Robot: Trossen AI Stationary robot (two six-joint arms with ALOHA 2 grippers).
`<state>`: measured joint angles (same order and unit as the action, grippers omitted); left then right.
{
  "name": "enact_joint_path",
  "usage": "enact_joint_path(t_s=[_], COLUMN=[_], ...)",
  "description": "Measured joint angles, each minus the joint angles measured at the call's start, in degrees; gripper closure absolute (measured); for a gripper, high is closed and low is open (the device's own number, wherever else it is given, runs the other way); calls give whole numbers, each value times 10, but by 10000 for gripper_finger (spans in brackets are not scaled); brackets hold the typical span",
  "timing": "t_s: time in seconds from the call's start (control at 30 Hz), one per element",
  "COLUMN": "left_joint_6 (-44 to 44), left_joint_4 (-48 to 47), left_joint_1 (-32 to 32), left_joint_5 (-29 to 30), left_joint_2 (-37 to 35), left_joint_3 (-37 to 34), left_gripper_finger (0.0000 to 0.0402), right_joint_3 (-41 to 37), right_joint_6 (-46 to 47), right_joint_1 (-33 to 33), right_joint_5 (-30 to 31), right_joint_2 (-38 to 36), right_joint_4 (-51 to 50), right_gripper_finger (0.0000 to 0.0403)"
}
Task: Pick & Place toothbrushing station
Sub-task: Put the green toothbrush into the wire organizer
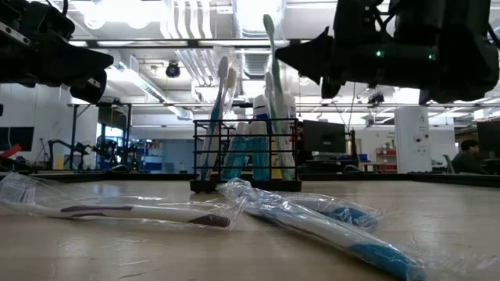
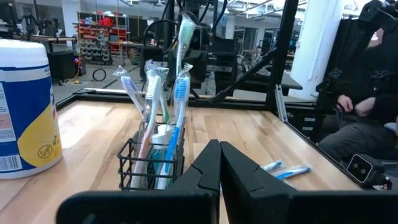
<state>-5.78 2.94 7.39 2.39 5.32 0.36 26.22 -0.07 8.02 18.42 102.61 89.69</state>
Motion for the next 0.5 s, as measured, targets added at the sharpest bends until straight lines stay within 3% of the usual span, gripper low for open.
enact_joint_path(t_s=[0.27,0.5], left_joint_6=[0,0], left_joint_4=[0,-1], left_joint_1=[0,0], left_joint_5=[0,-1], left_joint_2=[0,0], left_joint_3=[0,0], left_gripper_finger=[396,396], right_joint_3=[0,11], right_joint_6=[14,46], right_joint_1=[-1,-1], right_joint_5=[26,37], right_joint_2=[15,71], right_joint_4=[1,3], right_gripper_finger=[395,395])
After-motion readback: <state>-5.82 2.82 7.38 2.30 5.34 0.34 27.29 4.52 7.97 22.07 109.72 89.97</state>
